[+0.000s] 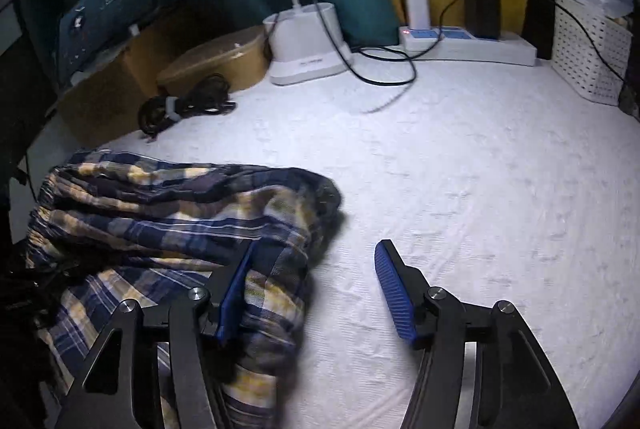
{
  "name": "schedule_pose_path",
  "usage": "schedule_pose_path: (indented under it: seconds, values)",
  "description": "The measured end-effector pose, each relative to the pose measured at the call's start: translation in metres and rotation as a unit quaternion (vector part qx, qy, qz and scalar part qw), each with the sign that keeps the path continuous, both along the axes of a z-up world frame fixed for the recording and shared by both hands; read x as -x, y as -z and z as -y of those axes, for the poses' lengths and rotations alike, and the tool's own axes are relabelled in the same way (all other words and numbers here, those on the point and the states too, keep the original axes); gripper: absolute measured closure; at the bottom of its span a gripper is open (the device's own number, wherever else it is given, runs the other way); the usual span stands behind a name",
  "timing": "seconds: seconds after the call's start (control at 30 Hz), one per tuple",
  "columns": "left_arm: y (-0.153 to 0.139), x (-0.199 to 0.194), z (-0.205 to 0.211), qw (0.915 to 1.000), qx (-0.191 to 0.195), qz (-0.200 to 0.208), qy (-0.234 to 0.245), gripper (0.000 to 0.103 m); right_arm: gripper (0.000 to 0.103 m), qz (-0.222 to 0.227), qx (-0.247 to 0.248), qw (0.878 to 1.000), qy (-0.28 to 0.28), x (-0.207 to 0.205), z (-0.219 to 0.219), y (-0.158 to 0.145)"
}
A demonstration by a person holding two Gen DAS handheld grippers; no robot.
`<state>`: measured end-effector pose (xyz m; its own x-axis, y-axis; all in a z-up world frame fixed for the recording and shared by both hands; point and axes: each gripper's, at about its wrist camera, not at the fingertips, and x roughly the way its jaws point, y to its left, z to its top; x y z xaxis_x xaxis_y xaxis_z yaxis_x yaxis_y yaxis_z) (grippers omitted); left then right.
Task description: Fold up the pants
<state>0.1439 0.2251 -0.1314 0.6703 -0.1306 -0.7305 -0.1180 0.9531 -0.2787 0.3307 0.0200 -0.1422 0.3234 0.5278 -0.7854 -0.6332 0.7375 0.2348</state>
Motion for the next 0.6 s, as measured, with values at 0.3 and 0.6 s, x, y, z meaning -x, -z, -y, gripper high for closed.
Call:
schedule_pose_path:
  seconds: [0.3, 0.6]
  values:
    - [-0.021, 0.008, 0.005, 0.9994, -0.031, 0.010, -0.013, 0.061, 0.042, 0.028, 0.020, 0.999, 0.013, 0.005, 0.012, -0.010]
    - [-0.045, 0.015, -0.001, 0.9966, -0.052, 0.054, -0.036, 0.050, 0.042, 0.042, 0.026, 0.998, 0.027, 0.021, 0.025, -0.024]
